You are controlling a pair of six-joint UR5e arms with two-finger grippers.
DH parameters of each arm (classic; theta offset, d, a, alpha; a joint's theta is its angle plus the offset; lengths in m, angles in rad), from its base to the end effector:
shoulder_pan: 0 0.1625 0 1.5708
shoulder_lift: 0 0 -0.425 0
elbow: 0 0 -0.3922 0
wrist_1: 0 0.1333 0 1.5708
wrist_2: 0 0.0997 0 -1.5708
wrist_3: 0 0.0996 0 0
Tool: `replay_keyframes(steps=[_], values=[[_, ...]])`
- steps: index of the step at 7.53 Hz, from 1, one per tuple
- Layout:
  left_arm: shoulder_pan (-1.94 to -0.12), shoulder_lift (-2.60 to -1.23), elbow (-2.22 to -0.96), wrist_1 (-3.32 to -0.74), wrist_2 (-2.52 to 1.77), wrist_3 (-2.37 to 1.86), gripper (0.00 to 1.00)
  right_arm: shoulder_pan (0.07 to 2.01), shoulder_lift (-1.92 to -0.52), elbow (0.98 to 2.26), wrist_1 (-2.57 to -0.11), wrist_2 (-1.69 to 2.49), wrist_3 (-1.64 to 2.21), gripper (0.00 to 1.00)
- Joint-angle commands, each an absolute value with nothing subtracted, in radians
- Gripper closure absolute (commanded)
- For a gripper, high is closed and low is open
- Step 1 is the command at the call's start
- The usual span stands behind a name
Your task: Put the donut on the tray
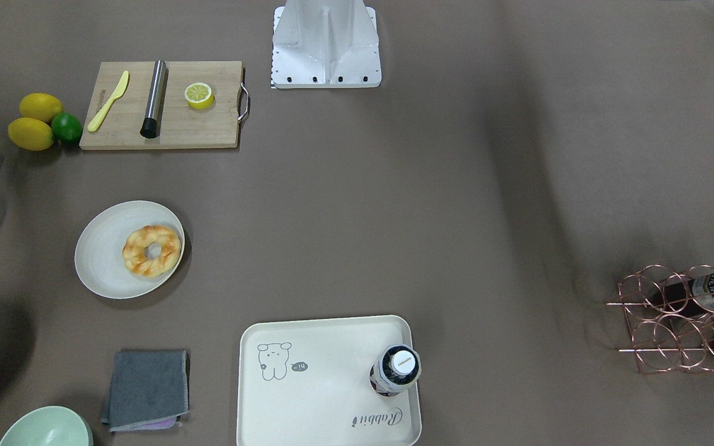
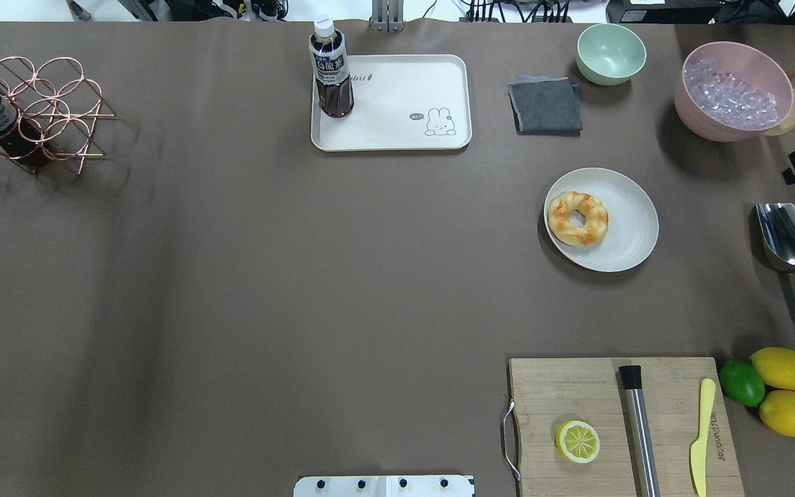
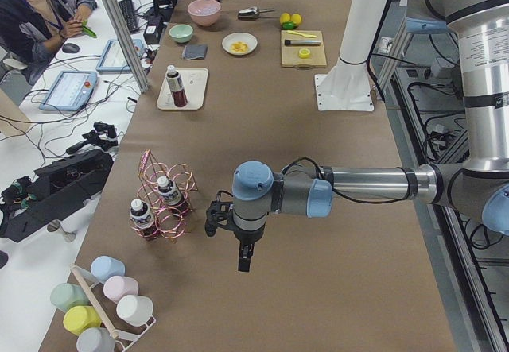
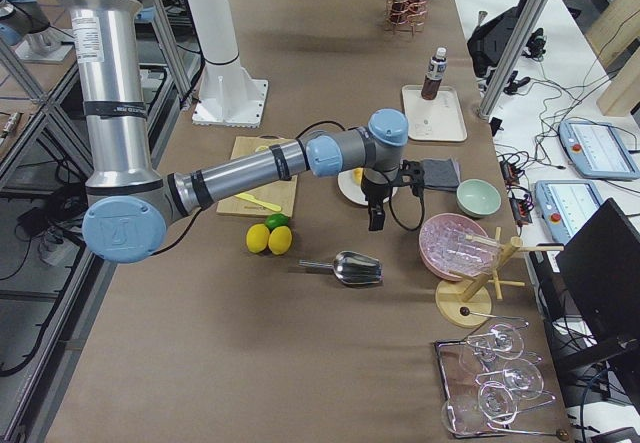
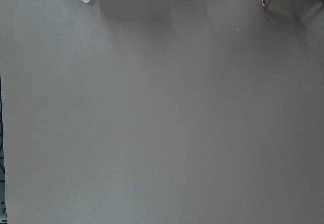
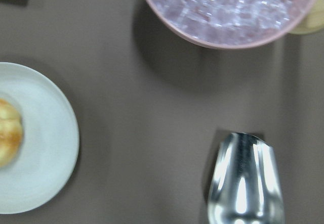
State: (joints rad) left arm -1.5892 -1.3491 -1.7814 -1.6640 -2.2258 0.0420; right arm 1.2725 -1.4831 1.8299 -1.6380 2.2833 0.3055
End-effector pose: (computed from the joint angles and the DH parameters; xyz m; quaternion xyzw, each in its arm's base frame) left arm -0.0801 -0.4032 0.6520 0.0485 0.3201 0.0244 0.9458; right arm -0.0884 -0.5197 0.4975 0.0220 -0.3686 -0.0453 0.9282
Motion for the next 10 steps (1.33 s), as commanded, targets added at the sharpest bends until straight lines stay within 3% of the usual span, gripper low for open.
replay_keyframes(steps=[1,7,10], values=[[-1.591,-1.347,-1.781,-1.664,-2.226,0.043,0.02,1.157,-1.32,1.832,-1.638,2.257,0.344,0.0],[-1.591,-1.333,-1.782,-1.666,-2.226,0.044,0.02,1.092,-1.308,1.822,-1.576,2.187,0.593,0.0],[-1.591,-1.333,-1.782,-1.666,-2.226,0.044,0.02,1.014,-1.309,1.72,-1.542,2.12,0.647,0.0]])
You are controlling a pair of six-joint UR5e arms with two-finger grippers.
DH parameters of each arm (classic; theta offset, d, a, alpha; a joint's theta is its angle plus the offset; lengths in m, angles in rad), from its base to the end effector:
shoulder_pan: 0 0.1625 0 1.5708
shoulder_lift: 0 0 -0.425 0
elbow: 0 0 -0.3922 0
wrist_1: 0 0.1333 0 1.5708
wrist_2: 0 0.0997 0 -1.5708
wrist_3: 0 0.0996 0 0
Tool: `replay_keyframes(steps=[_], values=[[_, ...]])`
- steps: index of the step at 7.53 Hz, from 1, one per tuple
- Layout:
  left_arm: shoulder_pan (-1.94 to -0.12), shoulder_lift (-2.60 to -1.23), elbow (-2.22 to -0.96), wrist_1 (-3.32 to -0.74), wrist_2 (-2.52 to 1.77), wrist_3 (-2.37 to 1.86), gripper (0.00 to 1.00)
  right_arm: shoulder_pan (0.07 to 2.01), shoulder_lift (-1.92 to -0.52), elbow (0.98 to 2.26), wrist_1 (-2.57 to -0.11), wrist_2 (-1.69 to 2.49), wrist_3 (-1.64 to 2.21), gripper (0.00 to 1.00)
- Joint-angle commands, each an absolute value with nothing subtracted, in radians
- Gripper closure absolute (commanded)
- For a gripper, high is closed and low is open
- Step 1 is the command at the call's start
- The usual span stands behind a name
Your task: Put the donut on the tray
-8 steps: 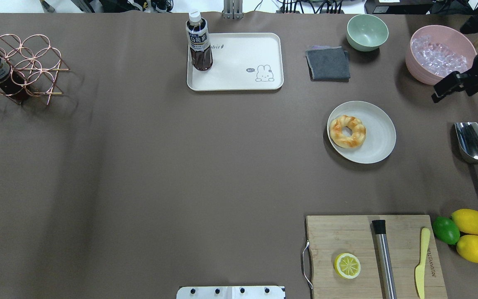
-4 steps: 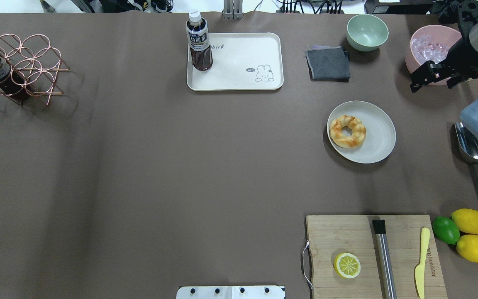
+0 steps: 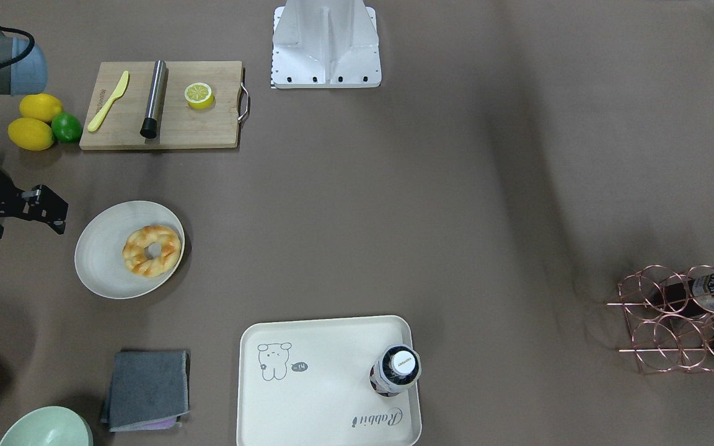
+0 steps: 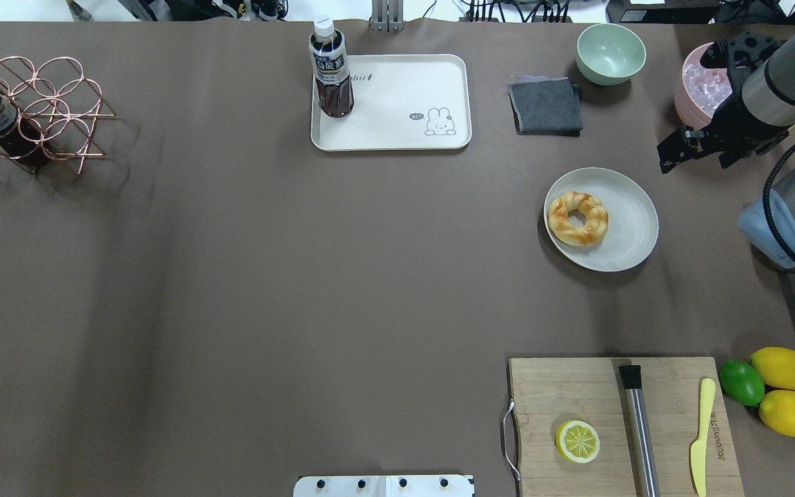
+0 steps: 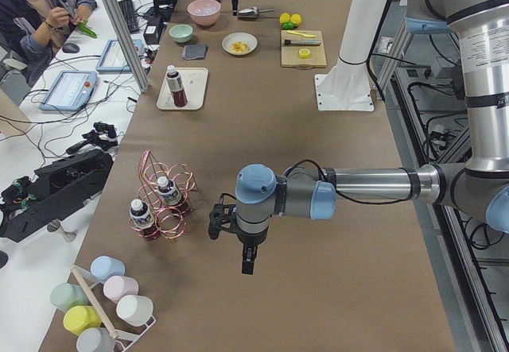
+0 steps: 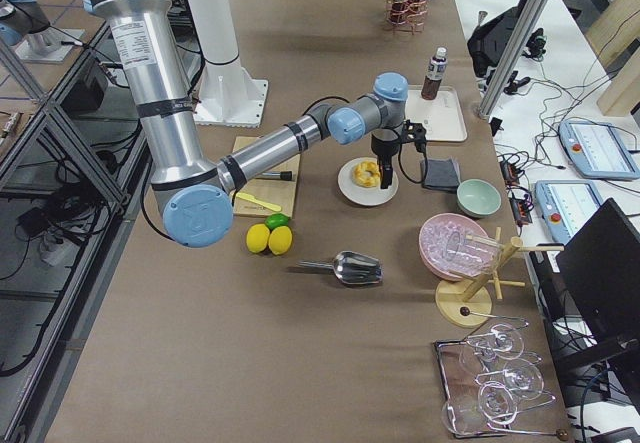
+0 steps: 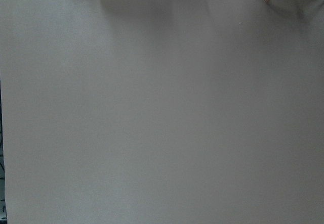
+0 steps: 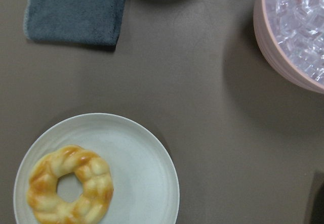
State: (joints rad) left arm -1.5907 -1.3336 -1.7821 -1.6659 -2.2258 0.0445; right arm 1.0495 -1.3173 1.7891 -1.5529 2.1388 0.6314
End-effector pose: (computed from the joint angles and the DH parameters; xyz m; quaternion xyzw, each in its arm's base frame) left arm -0.0805 -0.3956 0.6577 0.0431 0.3203 0.0228 0.9461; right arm -0.2214 -0.5456 0.4229 0.0470 -0.3547 -0.0166 0.9336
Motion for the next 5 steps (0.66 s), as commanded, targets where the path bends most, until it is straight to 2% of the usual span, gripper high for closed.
replay_keyframes(steps=[1,5], values=[[-1.591,-1.333,-1.782,-1.666,-2.226,0.044,0.02,1.011,-1.308,1.707,-1.523,2.125,0.65,0.0],[-1.592,-1.322,-1.79,-1.667,-2.226,0.044,0.02,0.956,-1.331,1.505,-1.015,2.155,1.069,0.0]])
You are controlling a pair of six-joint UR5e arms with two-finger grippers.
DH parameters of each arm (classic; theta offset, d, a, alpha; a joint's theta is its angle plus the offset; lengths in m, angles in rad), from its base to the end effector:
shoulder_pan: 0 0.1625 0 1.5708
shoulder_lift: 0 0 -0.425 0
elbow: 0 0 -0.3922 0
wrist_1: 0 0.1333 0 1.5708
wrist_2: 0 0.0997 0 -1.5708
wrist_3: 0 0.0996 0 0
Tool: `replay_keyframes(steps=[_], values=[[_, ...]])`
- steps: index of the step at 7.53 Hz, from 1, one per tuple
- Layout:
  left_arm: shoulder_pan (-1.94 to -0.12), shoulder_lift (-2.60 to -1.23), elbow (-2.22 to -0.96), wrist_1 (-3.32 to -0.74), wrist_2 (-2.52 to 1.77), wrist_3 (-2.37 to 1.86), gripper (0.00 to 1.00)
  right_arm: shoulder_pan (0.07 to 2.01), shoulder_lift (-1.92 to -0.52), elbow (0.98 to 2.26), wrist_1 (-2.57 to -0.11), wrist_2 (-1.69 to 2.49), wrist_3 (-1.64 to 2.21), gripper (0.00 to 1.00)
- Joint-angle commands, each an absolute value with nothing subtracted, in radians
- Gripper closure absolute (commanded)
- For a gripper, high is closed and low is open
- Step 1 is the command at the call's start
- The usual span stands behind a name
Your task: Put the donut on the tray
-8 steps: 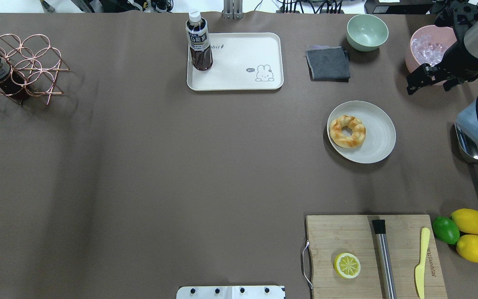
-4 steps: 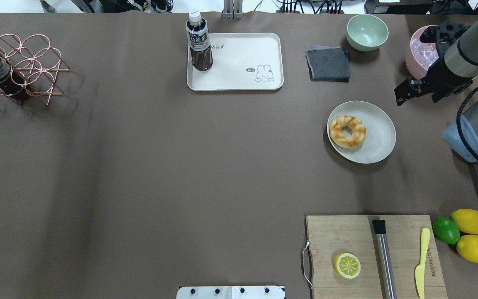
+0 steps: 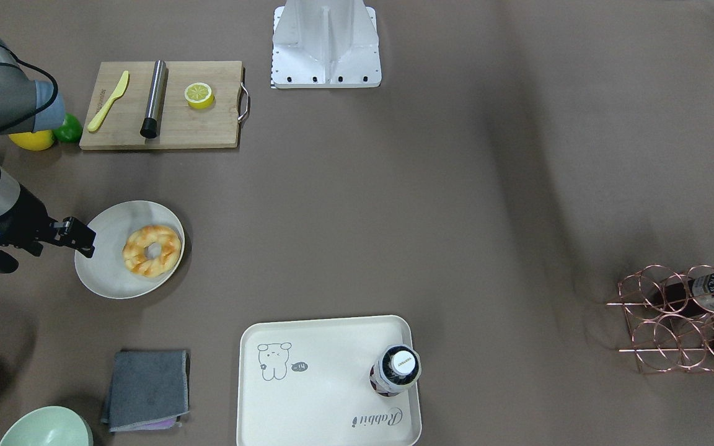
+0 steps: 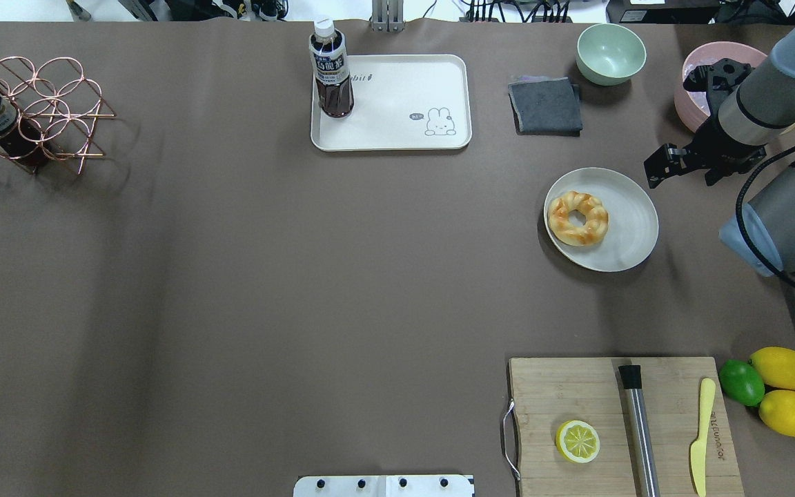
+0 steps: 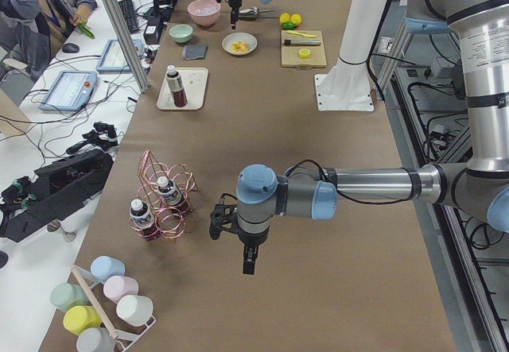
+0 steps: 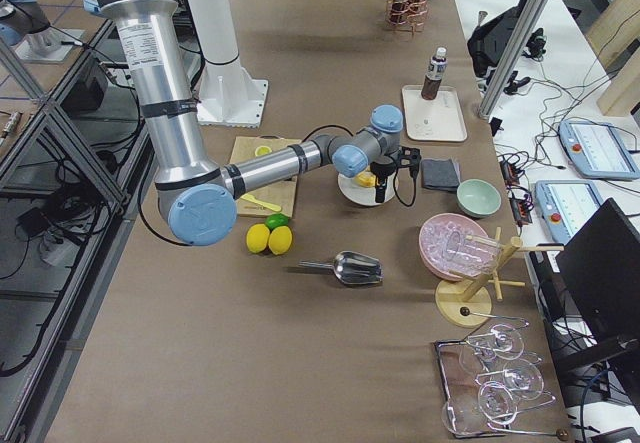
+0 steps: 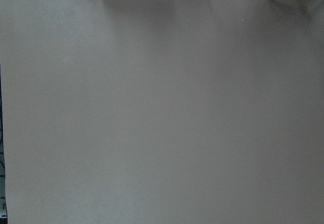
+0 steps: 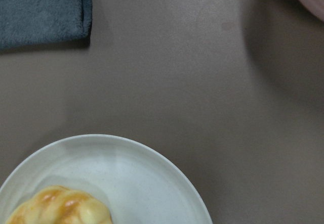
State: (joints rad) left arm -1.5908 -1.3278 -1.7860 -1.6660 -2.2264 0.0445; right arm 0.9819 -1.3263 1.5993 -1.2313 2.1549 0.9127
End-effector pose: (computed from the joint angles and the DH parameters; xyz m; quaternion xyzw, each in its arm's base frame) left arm -0.0805 -0.3930 0.6580 0.0423 0.3206 0.0224 0.9460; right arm -0.2736 -0.5507 0.4798 0.0238 -0.3977 0.0615 0.9151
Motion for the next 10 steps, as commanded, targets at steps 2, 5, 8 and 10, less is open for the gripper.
replay_keyframes(steps=[2,5,8,10], values=[[-1.592,-1.316,-1.79,-1.667,-2.227,0.046,0.02,0.953,-1.377,1.497,-0.936,2.155,1.088,0.03],[-1.594,-1.31,-1.789,-1.687,-2.227,0.044,0.02,0.953,-1.405,1.534,-0.931,2.157,1.109,0.47],[-1.594,-1.299,-1.79,-1.689,-2.227,0.044,0.02,0.939,-1.431,1.56,-0.931,2.155,1.114,0.57],[-1.594,-1.299,-1.792,-1.689,-2.227,0.044,0.02,0.919,-1.44,1.554,-0.931,2.146,1.112,0.54]])
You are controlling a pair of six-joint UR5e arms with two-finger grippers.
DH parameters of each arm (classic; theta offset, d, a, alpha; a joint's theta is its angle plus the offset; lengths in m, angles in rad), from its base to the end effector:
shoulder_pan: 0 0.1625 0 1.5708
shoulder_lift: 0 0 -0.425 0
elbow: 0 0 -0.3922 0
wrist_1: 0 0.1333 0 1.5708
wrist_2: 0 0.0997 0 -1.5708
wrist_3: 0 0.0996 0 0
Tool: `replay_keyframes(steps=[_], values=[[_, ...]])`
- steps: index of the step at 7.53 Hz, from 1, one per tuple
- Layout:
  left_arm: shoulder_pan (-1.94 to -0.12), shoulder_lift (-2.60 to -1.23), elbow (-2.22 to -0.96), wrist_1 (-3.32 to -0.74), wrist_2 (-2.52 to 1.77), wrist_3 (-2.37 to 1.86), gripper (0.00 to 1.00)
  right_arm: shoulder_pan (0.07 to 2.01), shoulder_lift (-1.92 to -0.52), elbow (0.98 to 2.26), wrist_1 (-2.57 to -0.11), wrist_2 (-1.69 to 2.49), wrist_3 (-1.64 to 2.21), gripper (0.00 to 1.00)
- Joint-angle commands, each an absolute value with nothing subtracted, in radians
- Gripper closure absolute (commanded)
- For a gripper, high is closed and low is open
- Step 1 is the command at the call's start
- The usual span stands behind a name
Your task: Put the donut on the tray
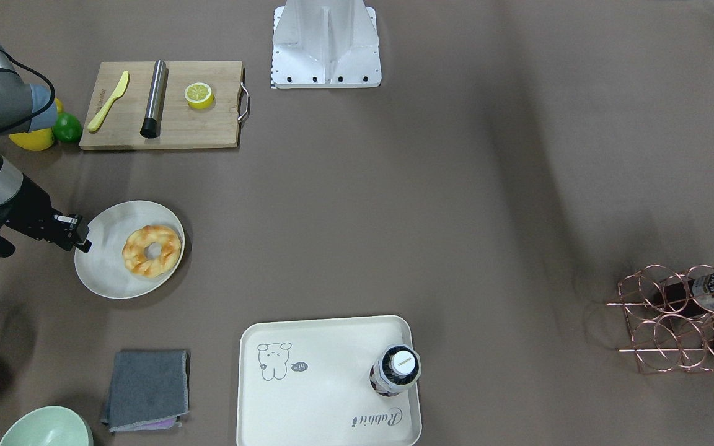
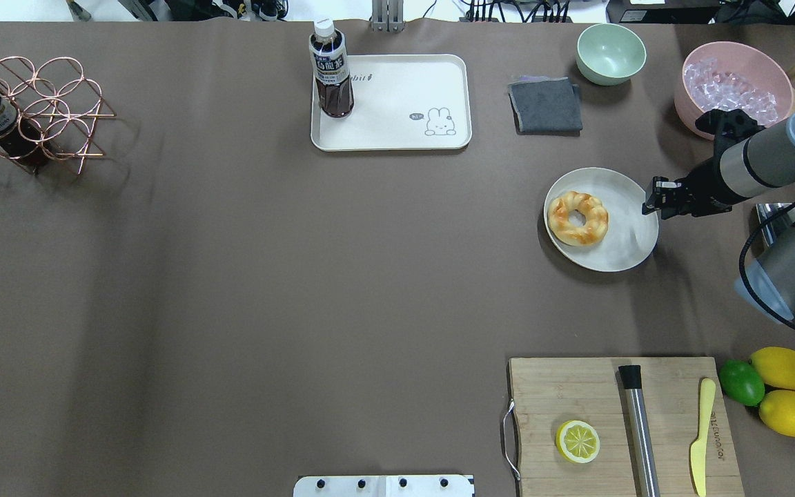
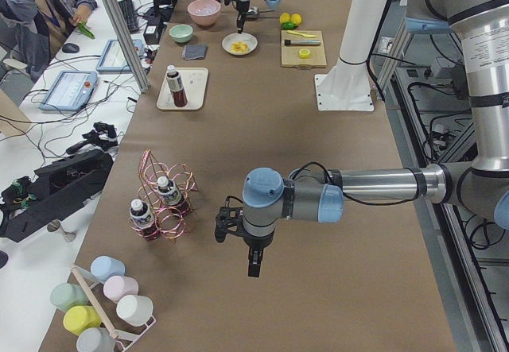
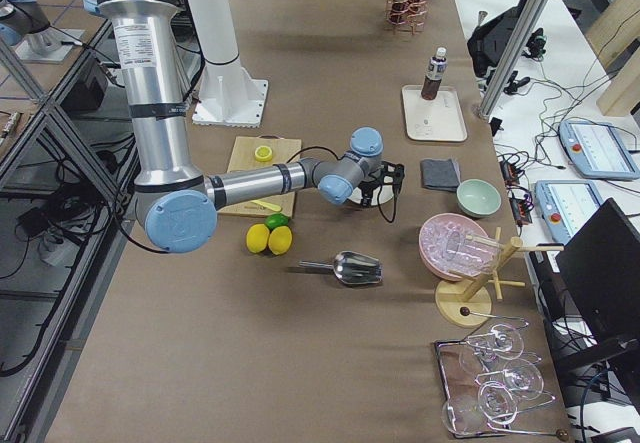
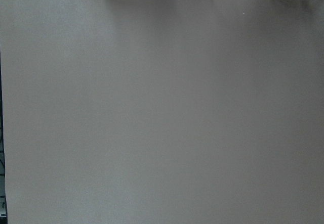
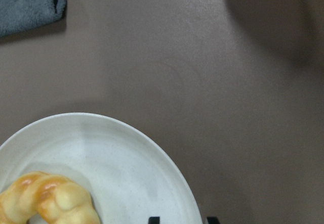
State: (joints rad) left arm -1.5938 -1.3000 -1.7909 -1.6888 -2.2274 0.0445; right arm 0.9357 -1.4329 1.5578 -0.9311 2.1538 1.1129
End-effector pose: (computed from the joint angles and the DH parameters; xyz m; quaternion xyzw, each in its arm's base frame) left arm -0.0813 -0.3810 0.6639 0.0427 0.3210 0.0210 0.9459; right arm -0.2792 -0.5111 0.5256 0.0248 -0.4451 0.1061 0.8888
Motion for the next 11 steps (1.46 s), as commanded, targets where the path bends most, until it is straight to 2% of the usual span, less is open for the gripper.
replay_keyframes(steps=[1,3,4,5,7,11], values=[[-1.594,-1.299,-1.792,-1.689,-2.227,0.044,0.02,0.914,-1.442,1.554,-0.931,2.146,1.112,0.54],[-1.594,-1.299,-1.792,-1.689,-2.227,0.044,0.02,0.913,-1.453,1.555,-0.93,2.146,1.109,0.55],[-1.594,-1.299,-1.792,-1.689,-2.227,0.044,0.02,0.913,-1.453,1.554,-0.93,2.146,1.109,0.73],[-1.594,-1.299,-1.792,-1.689,-2.227,0.044,0.02,0.913,-1.451,1.562,-0.931,2.146,1.111,1.0],[-1.594,-1.299,-1.792,-1.689,-2.227,0.044,0.02,0.913,-1.45,1.572,-0.93,2.146,1.129,1.0],[-1.594,-1.299,-1.79,-1.689,-2.227,0.044,0.02,0.914,-1.437,1.675,-0.934,2.157,1.164,1.0]])
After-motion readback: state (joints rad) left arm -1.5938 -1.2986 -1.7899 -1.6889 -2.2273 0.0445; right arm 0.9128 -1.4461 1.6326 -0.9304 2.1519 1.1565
